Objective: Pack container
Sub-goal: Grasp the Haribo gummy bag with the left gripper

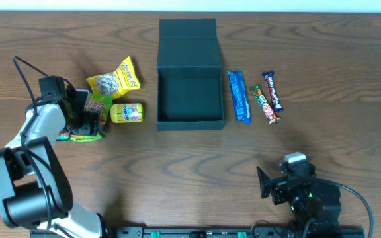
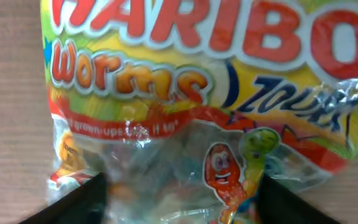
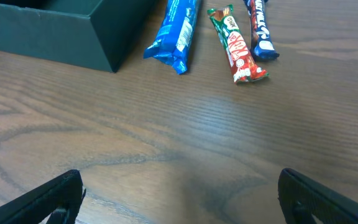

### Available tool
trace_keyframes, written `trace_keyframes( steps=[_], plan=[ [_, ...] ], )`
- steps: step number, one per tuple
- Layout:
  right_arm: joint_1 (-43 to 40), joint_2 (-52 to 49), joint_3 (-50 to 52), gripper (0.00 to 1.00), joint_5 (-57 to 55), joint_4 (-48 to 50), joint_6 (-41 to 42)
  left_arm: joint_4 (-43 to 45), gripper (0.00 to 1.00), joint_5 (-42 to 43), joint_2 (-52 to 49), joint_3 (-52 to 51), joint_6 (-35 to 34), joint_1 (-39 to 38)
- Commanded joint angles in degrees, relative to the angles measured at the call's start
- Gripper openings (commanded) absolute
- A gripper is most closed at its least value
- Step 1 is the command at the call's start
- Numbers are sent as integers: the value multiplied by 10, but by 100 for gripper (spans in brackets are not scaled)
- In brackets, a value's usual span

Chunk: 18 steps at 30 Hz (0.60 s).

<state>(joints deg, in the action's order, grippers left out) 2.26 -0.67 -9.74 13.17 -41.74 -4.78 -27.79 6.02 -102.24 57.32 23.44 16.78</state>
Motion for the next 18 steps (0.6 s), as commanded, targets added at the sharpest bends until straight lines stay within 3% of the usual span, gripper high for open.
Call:
trace_keyframes(
  steps=[1, 3, 6, 14, 18],
  plan=[
    [-3, 3, 2, 99, -1, 0, 7, -2, 53, 8, -44, -17, -18, 0],
    [-3, 3, 2, 99, -1, 0, 7, 0, 38, 8, -43, -16, -26, 0],
    [-3, 3, 2, 99, -1, 0, 7, 0, 8, 8, -43, -16, -46, 0],
    [-3, 3, 2, 99, -1, 0, 7, -12, 6, -5, -8, 15, -183, 0],
    [-3, 3, 2, 99, -1, 0, 7, -50, 6, -4, 54, 69, -202, -7]
  ],
)
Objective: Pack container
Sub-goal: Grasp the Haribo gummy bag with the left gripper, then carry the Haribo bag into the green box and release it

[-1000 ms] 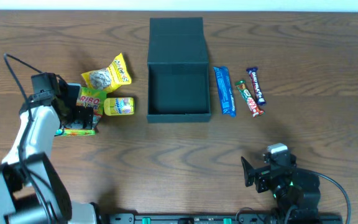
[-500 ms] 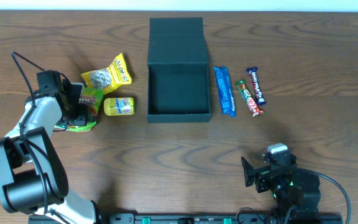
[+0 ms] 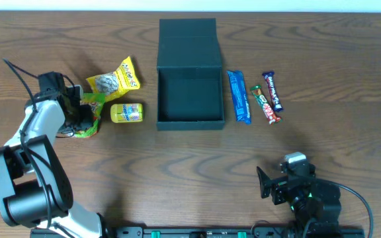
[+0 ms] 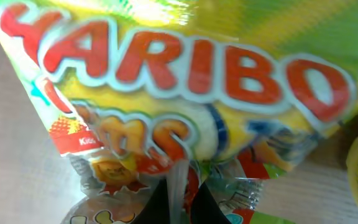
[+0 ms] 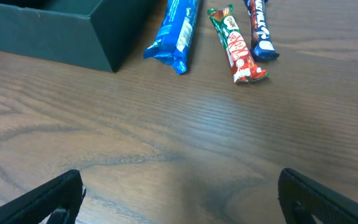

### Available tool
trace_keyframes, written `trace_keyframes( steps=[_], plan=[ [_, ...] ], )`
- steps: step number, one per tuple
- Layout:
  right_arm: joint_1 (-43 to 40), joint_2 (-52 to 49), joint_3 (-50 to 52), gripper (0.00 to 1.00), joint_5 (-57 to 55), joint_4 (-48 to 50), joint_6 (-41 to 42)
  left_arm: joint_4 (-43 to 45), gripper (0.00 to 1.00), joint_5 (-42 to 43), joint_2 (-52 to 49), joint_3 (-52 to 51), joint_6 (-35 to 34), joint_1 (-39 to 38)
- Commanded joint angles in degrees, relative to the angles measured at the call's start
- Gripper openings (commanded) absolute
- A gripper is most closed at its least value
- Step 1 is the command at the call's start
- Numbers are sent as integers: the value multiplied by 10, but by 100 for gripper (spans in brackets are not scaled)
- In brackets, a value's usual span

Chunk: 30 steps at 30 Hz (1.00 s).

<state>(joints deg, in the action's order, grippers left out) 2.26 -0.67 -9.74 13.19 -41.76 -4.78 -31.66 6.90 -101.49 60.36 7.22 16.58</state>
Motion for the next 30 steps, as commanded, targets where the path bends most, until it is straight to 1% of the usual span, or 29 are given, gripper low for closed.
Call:
trace_keyframes(
  steps=[1, 3, 6, 10, 12, 13, 15, 16, 18, 24, 26, 28, 30],
  plan=[
    [-3, 3, 2, 99, -1, 0, 7, -19, 6, -14, 63, 51, -37, -10],
    [-3, 3, 2, 99, -1, 0, 7, -30, 6, -15, 106, 82, -29, -33],
    [-3, 3, 2, 99, -1, 0, 7, -25, 6, -15, 172, 126, -16, -103],
    [-3, 3, 2, 99, -1, 0, 7, -18, 6, -13, 194, 149, 23, -193],
    [-3, 3, 2, 99, -1, 0, 7, -10, 6, -14, 190, 150, 33, -267],
    [-3, 3, 2, 99, -1, 0, 7, -5, 6, -23, 186, 150, 20, -297],
    [-3, 3, 2, 99, -1, 0, 7, 14, 6, -53, 173, 150, -53, -349],
    [-3, 3, 2, 99, -1, 0, 7, 22, 6, -74, 163, 150, -110, -377],
    [-3, 3, 2, 99, -1, 0, 7, 24, 6, -101, 142, 150, -198, -418],
    [-3, 3, 2, 99, -1, 0, 7, 15, 6, -105, 56, 150, -407, -492],
    [-3, 3, 2, 99, -1, 0, 7, 16, 6, -106, 27, 149, -434, -501],
    [-3, 3, 2, 100, -1, 0, 7, 17, 6, -111, 5, 149, -446, -502],
    [-3, 3, 2, 99, -1, 0, 7, 17, 6, -138, -12, 149, -452, -501]
  ],
)
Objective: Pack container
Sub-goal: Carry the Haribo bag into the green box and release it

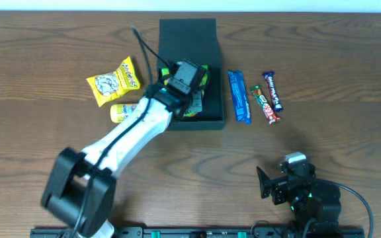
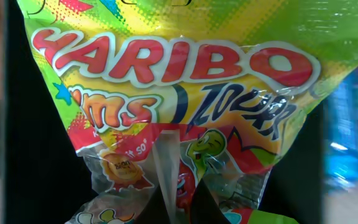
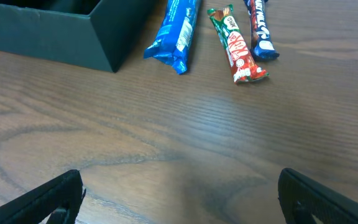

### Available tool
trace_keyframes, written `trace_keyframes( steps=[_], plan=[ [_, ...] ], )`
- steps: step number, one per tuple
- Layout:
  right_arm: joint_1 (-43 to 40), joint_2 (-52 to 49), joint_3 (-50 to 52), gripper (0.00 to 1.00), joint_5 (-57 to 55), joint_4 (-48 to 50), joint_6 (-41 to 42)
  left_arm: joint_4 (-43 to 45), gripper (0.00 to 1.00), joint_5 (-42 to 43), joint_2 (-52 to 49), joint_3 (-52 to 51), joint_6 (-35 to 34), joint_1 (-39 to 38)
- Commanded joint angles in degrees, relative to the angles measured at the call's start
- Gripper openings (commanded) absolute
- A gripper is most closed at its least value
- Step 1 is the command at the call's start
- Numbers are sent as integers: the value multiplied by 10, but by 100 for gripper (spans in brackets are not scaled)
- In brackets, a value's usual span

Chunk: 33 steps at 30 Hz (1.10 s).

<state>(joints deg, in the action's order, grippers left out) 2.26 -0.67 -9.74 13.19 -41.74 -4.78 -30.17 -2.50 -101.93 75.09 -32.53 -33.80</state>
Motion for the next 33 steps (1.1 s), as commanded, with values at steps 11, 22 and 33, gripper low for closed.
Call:
trace_keyframes(
  steps=[11, 22, 33],
  plan=[
    [-3, 3, 2, 99, -1, 0, 7, 4, 95, -45, -21, 3, -51, 4],
    [-3, 3, 2, 99, -1, 0, 7, -21, 95, -62, 90, 13, 48, 10],
    [-3, 3, 2, 99, 198, 154, 237, -87, 95, -80, 155, 13, 54, 100]
  ],
)
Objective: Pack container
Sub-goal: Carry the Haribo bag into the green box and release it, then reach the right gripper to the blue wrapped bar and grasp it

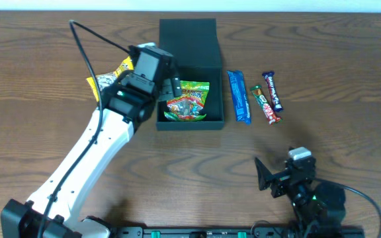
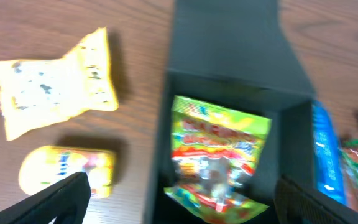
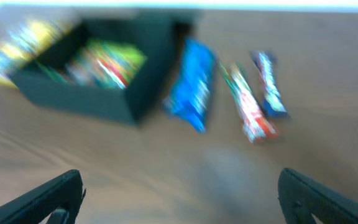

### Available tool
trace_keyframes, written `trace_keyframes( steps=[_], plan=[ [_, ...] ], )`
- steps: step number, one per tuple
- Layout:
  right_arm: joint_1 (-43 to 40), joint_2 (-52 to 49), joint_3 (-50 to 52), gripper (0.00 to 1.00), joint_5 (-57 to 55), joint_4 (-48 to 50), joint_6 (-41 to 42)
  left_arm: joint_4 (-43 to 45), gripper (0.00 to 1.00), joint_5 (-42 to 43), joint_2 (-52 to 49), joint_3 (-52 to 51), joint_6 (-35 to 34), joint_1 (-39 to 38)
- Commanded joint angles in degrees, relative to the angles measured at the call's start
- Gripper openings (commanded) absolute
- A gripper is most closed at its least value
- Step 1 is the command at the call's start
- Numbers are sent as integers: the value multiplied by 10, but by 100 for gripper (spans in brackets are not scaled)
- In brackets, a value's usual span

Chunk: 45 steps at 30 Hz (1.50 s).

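Observation:
The Haribo worms bag (image 1: pixel 187 100) lies flat inside the open dark box (image 1: pixel 190 122), and shows in the left wrist view as the bag (image 2: pixel 219 149). My left gripper (image 1: pixel 169 84) hangs over the box's left wall. It is open wide with nothing between its fingers, as the left gripper (image 2: pixel 179 211) shows in its own view. My right gripper (image 1: pixel 264 182) stands open and empty near the front edge. Its own view is blurred, with the right gripper (image 3: pixel 182 202) over bare wood.
A yellow snack packet (image 2: pixel 55 84) and a small yellow pouch (image 2: pixel 67 171) lie left of the box. A blue bar (image 1: pixel 239 96), a red and green bar (image 1: pixel 264 104) and a dark blue bar (image 1: pixel 272 90) lie to its right. The box lid (image 1: pixel 187 43) stands open behind.
My left gripper was shut on the Haribo bag over the box. Now it is open and higher, over the box's left wall, and the bag lies inside. The right wrist view has shifted and blurred.
My left gripper stood open around the Haribo bag at the left of the table. Then it was shut on the bag there. Later it held the bag over the box. Now the bag rests in the box and the gripper is open.

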<state>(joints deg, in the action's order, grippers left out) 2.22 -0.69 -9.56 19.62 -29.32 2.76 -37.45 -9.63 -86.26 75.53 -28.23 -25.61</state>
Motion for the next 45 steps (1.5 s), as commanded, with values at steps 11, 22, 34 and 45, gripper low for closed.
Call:
trace_keyframes(
  steps=[11, 22, 34, 45],
  plan=[
    [-3, -22, 0, 99, 117, 187, 396, -43, 95, -9, -2, 9, 11, 40],
    [-4, -476, -233, 99, 108, 226, 187, -28, 95, -13, -2, 9, 36, 40],
    [3, -749, -365, 99, 76, 257, 104, -37, 95, 3, -2, 9, 36, 43],
    [71, -955, -554, 85, -68, 23, -11, -37, 95, 5, -2, 9, 42, 47]
  ],
)
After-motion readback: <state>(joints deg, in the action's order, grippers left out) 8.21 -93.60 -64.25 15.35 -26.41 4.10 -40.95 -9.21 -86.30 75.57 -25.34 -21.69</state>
